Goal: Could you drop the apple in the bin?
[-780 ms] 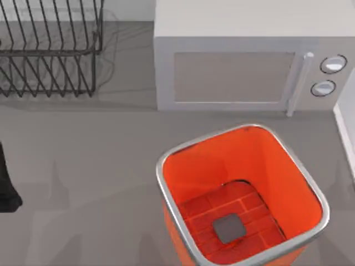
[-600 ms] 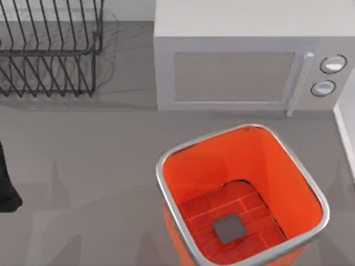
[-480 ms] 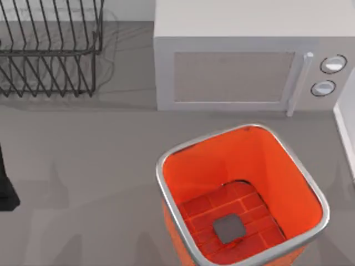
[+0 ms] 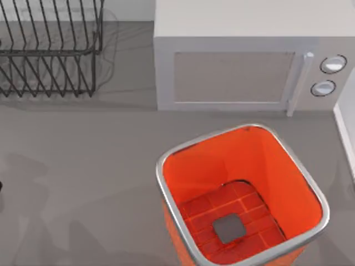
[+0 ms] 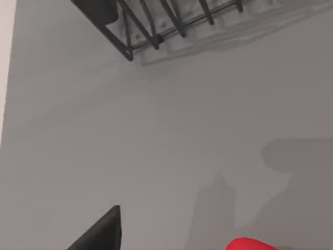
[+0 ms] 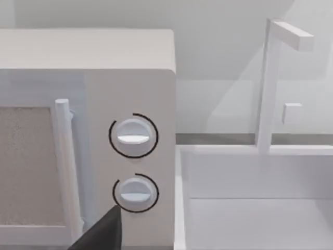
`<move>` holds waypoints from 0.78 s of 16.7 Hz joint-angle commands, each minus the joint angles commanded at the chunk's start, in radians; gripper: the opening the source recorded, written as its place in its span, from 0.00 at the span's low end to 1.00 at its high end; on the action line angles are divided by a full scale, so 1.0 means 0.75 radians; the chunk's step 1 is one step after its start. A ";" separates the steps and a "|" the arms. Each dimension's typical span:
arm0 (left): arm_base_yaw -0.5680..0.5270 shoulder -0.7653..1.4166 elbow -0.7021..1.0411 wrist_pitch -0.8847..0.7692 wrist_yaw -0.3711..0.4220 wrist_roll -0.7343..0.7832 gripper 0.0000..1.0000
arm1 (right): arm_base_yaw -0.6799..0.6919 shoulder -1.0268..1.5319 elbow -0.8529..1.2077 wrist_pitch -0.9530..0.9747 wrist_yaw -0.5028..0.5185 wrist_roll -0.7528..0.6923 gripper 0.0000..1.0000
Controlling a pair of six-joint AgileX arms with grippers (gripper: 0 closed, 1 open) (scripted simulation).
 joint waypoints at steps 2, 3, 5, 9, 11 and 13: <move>0.076 0.222 0.107 -0.092 0.050 0.173 1.00 | 0.000 0.000 0.000 0.000 0.000 0.000 1.00; 0.111 0.319 0.158 -0.136 0.076 0.257 1.00 | 0.000 0.000 0.000 0.000 0.000 0.000 1.00; 0.173 0.518 0.251 -0.215 0.129 0.411 1.00 | 0.000 0.000 0.000 0.000 0.000 0.000 1.00; 0.271 0.827 0.376 -0.341 0.211 0.612 1.00 | 0.000 0.000 0.000 0.000 0.000 0.000 1.00; 0.308 0.901 0.412 -0.386 0.235 0.675 1.00 | 0.000 0.000 0.000 0.000 0.000 0.000 1.00; 0.321 0.921 0.425 -0.401 0.242 0.693 1.00 | 0.000 0.000 0.000 0.000 0.000 0.000 1.00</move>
